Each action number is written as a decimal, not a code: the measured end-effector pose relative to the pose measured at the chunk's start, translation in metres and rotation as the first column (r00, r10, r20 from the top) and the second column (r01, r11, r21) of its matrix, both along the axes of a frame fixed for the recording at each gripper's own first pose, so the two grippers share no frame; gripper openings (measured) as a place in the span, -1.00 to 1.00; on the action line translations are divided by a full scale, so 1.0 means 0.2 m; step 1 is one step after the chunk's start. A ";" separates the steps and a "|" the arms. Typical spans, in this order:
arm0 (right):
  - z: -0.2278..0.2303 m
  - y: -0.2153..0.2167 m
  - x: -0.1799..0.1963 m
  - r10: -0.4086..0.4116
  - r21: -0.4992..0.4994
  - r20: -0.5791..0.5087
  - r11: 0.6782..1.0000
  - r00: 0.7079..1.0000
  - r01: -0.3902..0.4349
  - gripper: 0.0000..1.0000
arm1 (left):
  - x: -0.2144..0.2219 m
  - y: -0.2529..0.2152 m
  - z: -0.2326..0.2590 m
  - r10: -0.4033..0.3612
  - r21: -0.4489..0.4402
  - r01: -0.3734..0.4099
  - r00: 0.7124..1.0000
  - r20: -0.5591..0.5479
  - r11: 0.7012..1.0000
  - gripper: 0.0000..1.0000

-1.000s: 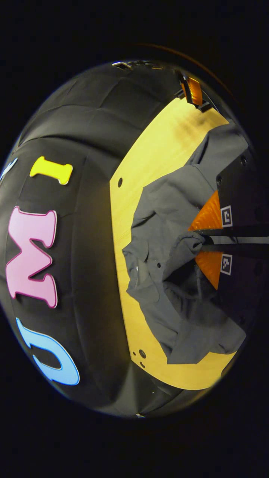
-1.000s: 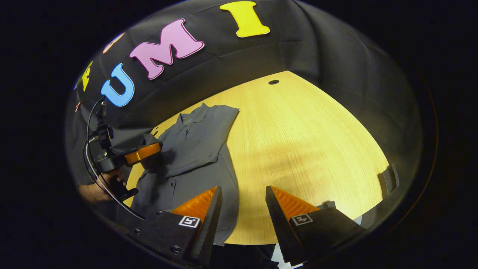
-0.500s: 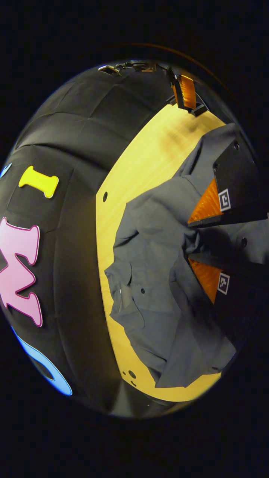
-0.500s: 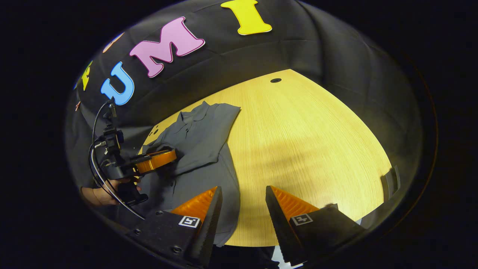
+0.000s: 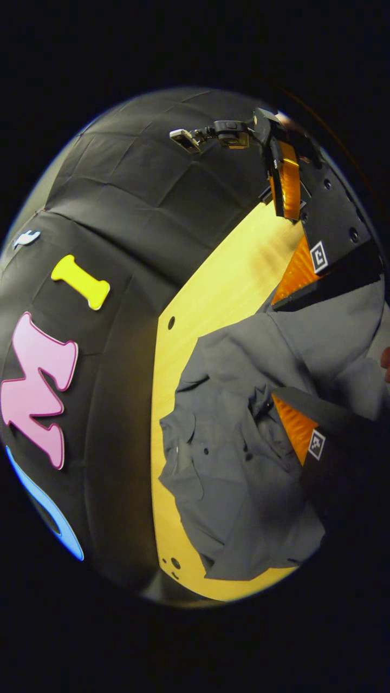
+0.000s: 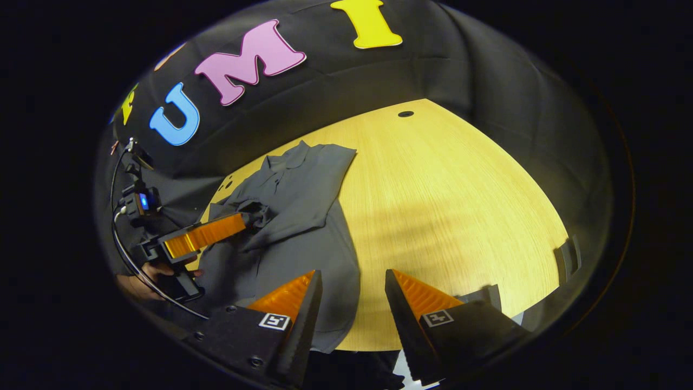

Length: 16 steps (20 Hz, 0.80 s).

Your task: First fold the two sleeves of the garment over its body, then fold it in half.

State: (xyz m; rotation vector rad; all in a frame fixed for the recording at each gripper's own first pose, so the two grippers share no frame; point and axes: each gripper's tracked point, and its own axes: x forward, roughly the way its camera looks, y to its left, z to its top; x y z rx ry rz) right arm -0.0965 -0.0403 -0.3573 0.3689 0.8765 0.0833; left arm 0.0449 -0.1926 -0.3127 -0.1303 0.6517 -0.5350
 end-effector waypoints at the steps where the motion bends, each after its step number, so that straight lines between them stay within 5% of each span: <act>1: 0.00 0.01 -0.01 0.003 -0.001 -0.003 1.000 1.000 -0.003 0.48 | -0.03 0.04 0.03 0.015 -0.001 -0.015 1.000 0.011 1.000 0.79; 2: 0.00 0.03 -0.03 0.005 0.002 -0.008 1.000 1.000 -0.005 0.25 | -0.06 0.09 0.05 0.028 0.003 -0.028 0.999 0.020 1.000 0.78; 3: -0.01 0.05 -0.05 0.006 0.004 -0.016 1.000 1.000 -0.006 0.52 | -0.10 0.14 0.07 0.035 0.012 -0.036 0.999 0.028 0.999 0.79; 4: -0.01 0.07 -0.07 0.008 0.006 -0.021 1.000 1.000 -0.008 0.58 | -0.15 0.18 0.09 0.035 0.015 -0.035 0.999 0.030 0.999 0.80; 10: -0.07 0.17 -0.21 0.022 -0.027 -0.077 0.999 0.997 -0.024 0.58 | -0.43 0.63 0.09 0.145 0.020 -0.145 0.989 -0.021 0.989 0.92; 16: -0.15 0.24 -0.32 0.011 -0.039 -0.138 0.999 0.990 -0.016 0.58 | -0.71 1.24 -0.08 0.343 0.175 -0.328 0.937 -0.060 0.928 0.93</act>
